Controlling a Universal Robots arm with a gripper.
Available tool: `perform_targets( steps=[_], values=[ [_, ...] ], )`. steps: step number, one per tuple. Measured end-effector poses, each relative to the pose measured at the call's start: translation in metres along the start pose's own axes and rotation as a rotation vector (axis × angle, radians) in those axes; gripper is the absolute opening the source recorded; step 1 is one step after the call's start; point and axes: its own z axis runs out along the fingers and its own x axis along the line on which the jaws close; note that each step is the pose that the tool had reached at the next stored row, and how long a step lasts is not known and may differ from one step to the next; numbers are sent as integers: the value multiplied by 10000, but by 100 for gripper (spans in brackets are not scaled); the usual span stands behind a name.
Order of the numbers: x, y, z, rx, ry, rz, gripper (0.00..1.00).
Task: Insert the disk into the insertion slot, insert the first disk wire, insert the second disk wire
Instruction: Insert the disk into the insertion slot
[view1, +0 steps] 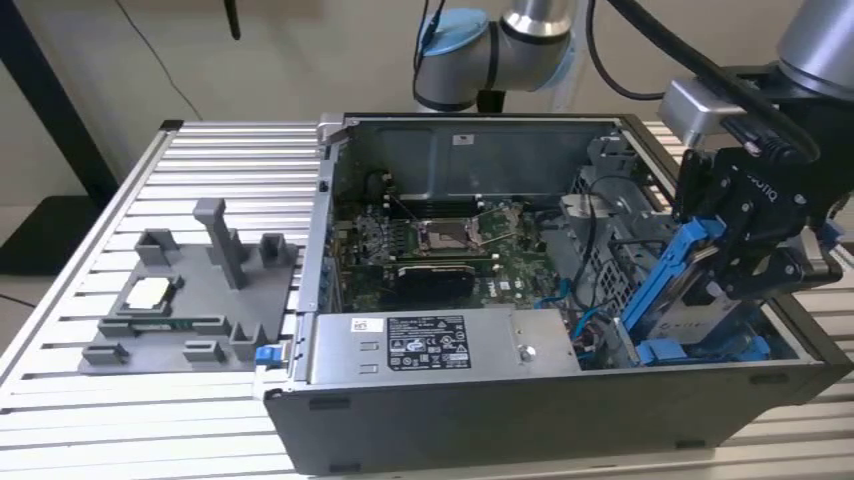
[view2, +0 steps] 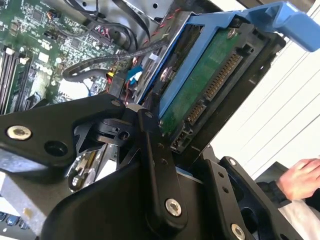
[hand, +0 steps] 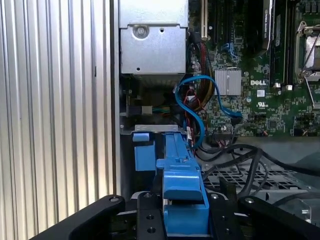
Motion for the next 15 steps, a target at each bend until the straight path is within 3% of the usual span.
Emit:
perform_targets(
  steps=[4,7,8,9,15],
  values=[
    [-1,-1,26,4,-4,-1,33],
    [0,0,18,-5,-20,-1,40],
    [0,0,4,-9,-21,0,40],
    [0,1,-17,-14,-20,1,47],
    [-7,2,-199,-28,-23,-1,47]
  ],
)
